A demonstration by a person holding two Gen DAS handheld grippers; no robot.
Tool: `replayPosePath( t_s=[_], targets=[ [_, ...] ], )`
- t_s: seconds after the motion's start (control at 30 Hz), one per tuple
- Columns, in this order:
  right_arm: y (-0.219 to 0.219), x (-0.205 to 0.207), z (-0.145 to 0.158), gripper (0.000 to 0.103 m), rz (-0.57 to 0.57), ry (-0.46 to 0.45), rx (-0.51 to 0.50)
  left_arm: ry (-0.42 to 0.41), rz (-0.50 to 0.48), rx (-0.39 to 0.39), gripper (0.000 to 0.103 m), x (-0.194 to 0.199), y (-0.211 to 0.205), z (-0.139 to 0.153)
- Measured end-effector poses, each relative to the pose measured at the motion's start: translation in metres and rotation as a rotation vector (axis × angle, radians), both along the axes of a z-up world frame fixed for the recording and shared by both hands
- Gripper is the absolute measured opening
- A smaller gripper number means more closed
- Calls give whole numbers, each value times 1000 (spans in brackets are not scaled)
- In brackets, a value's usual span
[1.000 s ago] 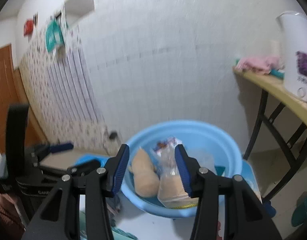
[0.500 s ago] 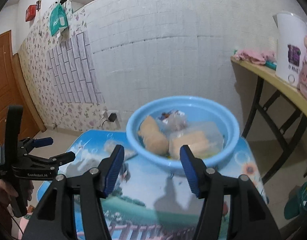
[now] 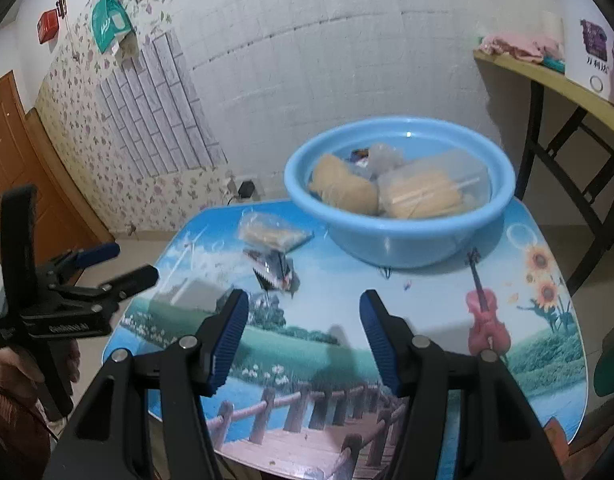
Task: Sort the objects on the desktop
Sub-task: 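Move both grippers back toward the remaining items on the table, then grasp the snack packet with the right gripper while the left grasps the cotton swab bag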
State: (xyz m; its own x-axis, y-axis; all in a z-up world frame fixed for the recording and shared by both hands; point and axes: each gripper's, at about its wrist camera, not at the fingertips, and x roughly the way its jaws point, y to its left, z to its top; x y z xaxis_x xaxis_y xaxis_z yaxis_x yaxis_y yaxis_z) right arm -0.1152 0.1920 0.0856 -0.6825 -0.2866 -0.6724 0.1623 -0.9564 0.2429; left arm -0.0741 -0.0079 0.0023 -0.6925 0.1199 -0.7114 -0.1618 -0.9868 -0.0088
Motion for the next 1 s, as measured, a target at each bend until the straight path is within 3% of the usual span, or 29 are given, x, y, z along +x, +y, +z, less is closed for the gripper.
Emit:
replayPosePath(
  t_s=[0.13,0.33,0.43,0.57,0.7,0.8,1.0],
  targets=[
    [4,0,-10,58,-17,-40,-4,-30,-28,-52,103,1,2,-4],
    [1,-2,-11,58,-8,-51,-20,-84,-25,-4,103,-4,-4,-10],
    [1,-2,-10,58,0,-49,-19,-75,-37,-35,103,-4,-2,-10],
    [3,-2,-10,58,-11,-50,-40,-60,-23,-17,103,-5,-6,-8],
    [2,-5,-17,66,-10,-66,-62,-36,-20,-51,103,-6,-8,-8],
    [-3,-9,-21,66,-6,-81,-58,-11,-29,-41,103,-5,-10,-5],
    [-21,-22,-31,66,-7,-98,-49,-33,-53,-61,103,-15,-10,-13]
  ],
)
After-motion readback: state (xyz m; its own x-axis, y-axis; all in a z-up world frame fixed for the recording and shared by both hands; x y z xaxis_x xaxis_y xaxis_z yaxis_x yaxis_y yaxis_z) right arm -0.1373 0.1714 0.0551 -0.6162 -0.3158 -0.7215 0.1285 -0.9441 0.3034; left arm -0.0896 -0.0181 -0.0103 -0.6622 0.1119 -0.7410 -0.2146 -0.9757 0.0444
